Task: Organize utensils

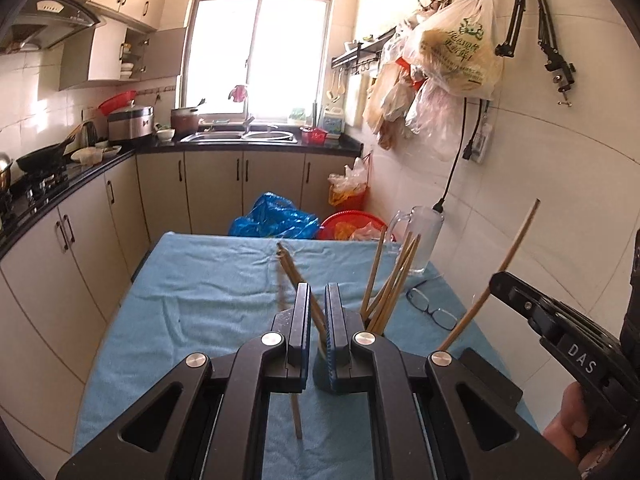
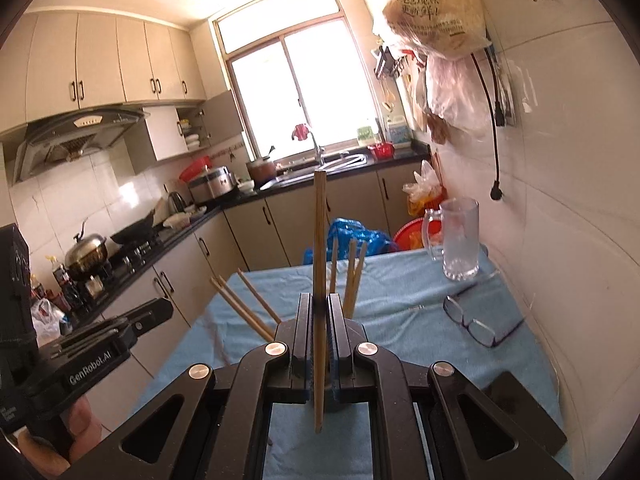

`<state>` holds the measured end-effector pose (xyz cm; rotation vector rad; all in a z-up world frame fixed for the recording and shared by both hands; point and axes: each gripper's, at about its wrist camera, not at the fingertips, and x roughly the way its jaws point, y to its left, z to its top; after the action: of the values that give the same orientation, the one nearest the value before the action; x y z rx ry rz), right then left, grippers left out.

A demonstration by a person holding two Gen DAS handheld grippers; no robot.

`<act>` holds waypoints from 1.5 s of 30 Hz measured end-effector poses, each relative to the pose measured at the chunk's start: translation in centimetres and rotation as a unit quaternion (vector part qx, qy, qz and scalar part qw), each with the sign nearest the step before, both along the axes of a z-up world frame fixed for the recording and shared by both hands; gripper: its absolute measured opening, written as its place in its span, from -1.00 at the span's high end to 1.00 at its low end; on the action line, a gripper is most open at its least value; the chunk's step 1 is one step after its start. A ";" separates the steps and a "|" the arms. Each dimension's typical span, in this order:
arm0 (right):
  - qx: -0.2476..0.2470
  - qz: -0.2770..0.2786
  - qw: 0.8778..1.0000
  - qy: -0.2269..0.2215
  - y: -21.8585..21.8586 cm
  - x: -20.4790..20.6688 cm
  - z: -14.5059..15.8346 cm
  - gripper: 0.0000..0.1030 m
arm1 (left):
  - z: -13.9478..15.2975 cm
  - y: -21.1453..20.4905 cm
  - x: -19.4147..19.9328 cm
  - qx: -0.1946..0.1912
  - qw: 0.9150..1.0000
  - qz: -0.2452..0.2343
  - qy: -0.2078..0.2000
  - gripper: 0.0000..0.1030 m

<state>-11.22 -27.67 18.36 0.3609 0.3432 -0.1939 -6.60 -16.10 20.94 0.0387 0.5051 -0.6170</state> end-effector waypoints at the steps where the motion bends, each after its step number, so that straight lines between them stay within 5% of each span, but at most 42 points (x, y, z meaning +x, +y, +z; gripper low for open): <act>1: 0.001 0.000 1.000 -0.002 -0.1 0.2 0.2 0.86 | 0.1 -0.2 0.0 0.000 1.000 -0.003 -0.002 0.88; 8: 0.008 -0.005 1.000 -0.006 -0.8 1.5 0.4 0.86 | -1.5 -0.3 2.7 0.006 0.999 0.004 0.044 0.85; 12: 0.012 -0.004 1.000 -0.003 -1.2 1.9 0.0 0.86 | -4.9 0.7 7.0 0.002 0.991 0.015 0.134 0.44; 20: 0.019 -0.004 1.000 0.003 -1.9 2.7 -0.7 0.86 | -15.1 -0.8 17.4 0.035 0.947 0.060 0.314 0.40; 27: 0.019 -0.010 1.000 0.008 -2.7 2.9 -1.0 0.86 | -19.7 -3.5 22.3 0.082 0.926 0.094 0.356 0.40; 29: 0.020 -0.011 1.000 0.011 -2.9 3.1 -1.1 0.86 | -19.7 -4.3 22.5 0.092 0.930 0.097 0.342 0.42; 31: 0.022 -0.013 1.000 0.014 -3.2 3.3 -1.3 0.86 | -19.9 -5.0 22.4 0.105 0.930 0.092 0.340 0.86; 36: 0.028 -0.016 0.999 0.019 -3.6 3.7 -1.8 0.86 | -19.8 -3.9 21.0 0.096 0.938 0.087 0.321 0.88; 45: 0.028 -0.020 0.999 0.014 -3.6 3.6 -1.5 0.86 | -12.2 0.6 12.1 0.018 0.980 0.062 0.186 0.88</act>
<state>-7.67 -31.31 16.81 0.4210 0.3698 -0.2290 5.47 -15.48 8.77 -0.0761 0.8745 -0.4946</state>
